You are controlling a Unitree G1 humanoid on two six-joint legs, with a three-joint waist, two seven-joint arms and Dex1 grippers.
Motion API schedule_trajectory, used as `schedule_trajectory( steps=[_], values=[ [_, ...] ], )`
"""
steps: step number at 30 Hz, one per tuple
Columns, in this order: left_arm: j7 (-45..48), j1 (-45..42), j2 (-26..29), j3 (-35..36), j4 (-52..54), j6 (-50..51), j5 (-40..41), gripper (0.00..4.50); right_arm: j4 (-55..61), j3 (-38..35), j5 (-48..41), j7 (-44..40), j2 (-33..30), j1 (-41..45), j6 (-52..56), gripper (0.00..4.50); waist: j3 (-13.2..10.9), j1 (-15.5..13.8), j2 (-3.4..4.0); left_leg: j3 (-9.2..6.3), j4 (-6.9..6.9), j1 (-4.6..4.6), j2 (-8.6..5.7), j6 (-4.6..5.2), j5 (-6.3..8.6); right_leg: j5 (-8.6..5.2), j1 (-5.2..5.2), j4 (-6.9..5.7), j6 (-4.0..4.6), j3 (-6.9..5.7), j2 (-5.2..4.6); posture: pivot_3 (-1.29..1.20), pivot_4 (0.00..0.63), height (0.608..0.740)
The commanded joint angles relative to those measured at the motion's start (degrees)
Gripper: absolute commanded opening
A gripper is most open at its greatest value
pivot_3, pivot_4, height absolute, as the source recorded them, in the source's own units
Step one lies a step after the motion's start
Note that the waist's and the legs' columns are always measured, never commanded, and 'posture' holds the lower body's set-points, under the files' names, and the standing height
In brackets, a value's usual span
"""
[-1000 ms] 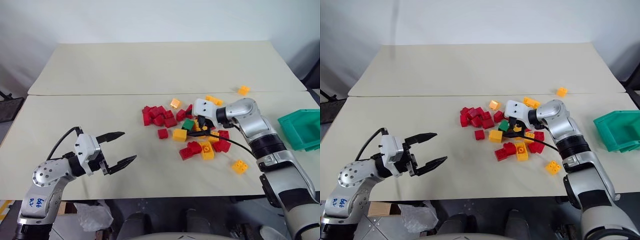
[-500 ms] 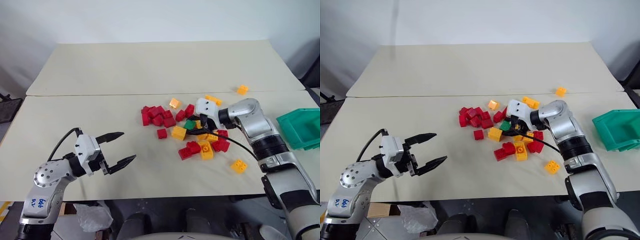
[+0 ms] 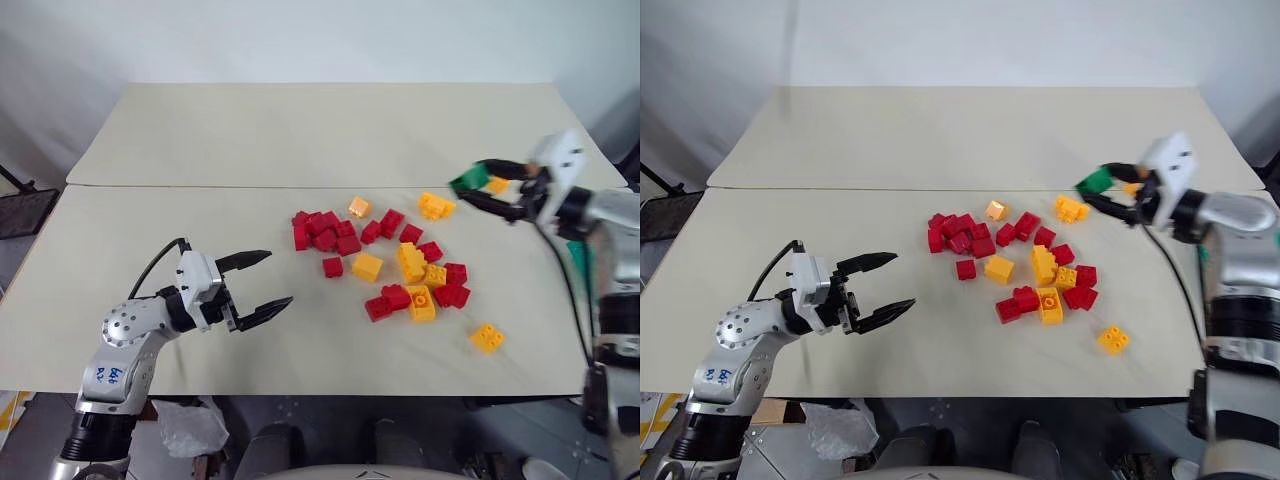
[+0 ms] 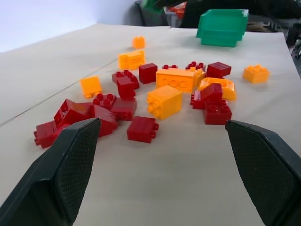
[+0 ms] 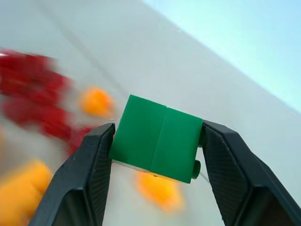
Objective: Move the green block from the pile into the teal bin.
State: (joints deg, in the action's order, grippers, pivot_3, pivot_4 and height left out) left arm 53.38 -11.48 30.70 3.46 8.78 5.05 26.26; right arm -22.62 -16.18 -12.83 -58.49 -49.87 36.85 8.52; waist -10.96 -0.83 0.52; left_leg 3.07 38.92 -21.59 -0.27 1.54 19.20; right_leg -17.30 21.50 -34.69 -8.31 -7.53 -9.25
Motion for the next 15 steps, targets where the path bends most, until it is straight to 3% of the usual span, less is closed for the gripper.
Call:
schedule_trajectory(
  steps=[1, 8, 14, 15],
  values=[
    [1.7, -2.1, -0.3, -0.9, -1.2, -0.2, 0.1, 4.5, 1.0, -8.3, 2.2, 5.9, -7.2, -8.6, 1.2, 2.45, 0.0, -0.4, 0.0, 0.03, -0.01, 0.0, 0.0, 0.0, 0.0, 0.0, 0.0, 0.01, 0.0, 0.01, 0.0, 0.0, 0.15, 0.74],
    [2.4, -4.1, -1.0, -1.8, -3.0, -0.3, -0.1, 4.5, -5.0, -15.6, 3.7, 14.5, -13.0, -18.5, 4.2, 2.45, 0.0, 0.2, 0.01, 0.61, -0.04, 0.14, 0.06, 0.06, -0.03, 0.0, -0.01, 0.16, 0.01, 0.24, 0.01, 0.0, 0.15, 0.74],
    [2.1, -4.1, -1.8, -2.2, -2.6, -0.4, -0.2, 4.5, -12.0, -12.8, 4.0, 19.7, -12.2, -14.8, 5.1, 2.45, 0.0, 1.1, 0.03, 0.65, -0.04, 0.26, 0.06, 0.09, -0.04, 0.0, -0.04, 0.16, 0.01, 0.46, 0.0, 0.0, 0.15, 0.74],
    [1.9, -4.0, -2.0, -2.2, -2.5, -0.4, -0.2, 4.5, -13.2, -11.8, 4.2, 20.1, -12.0, -13.7, 5.0, 2.8, 0.0, 1.2, 0.03, 0.65, -0.04, 0.28, 0.06, 0.09, -0.04, 0.0, -0.03, 0.15, 0.02, 0.47, 0.0, 0.0, 0.15, 0.74]
  ],
)
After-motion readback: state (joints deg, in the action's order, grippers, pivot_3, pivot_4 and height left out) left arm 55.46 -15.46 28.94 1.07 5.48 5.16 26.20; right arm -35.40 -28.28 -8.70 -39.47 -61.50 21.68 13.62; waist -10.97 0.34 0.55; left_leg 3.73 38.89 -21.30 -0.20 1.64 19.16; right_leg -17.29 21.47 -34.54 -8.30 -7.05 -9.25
